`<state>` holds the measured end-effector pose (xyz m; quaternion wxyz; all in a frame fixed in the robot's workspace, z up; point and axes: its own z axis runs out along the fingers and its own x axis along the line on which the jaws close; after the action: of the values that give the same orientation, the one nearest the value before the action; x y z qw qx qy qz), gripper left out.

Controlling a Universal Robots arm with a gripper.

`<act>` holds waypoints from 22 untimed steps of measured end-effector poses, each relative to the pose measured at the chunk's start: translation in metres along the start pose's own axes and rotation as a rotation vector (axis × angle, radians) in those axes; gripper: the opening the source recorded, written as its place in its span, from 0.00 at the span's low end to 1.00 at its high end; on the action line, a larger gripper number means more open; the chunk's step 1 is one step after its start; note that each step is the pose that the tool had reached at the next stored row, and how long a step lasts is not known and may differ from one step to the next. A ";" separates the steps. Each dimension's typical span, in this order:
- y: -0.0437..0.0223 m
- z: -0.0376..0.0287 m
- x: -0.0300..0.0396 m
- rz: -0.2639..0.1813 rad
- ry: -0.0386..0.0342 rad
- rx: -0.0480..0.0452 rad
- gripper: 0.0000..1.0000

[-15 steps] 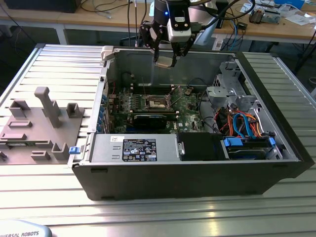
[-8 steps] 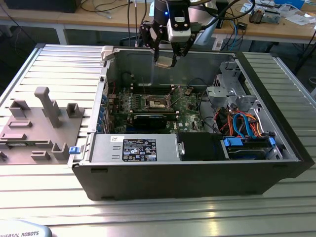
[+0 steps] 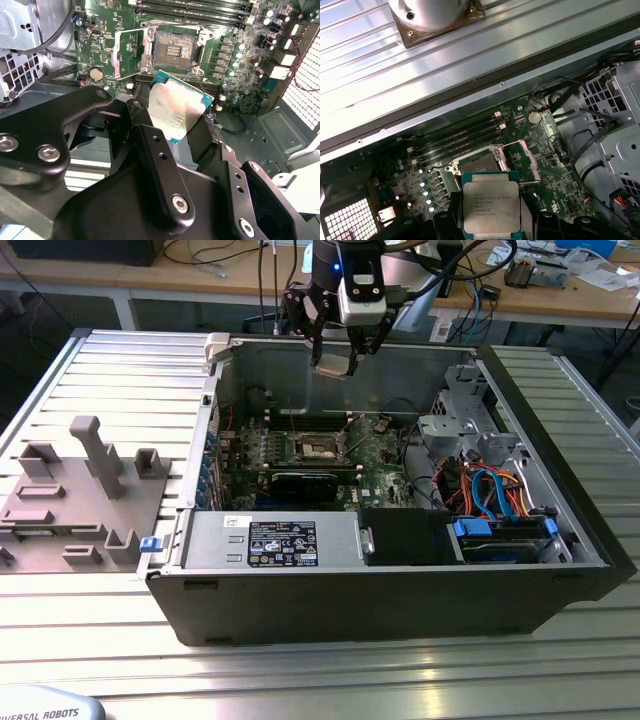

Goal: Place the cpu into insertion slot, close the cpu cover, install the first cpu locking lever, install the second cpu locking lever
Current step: 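Place the cpu into insertion slot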

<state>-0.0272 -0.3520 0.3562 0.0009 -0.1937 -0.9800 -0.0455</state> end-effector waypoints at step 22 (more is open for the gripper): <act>0.0000 0.0002 0.0000 0.016 -0.0015 -0.0003 0.55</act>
<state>-0.0272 -0.3520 0.3560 0.0005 -0.2017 -0.9784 -0.0455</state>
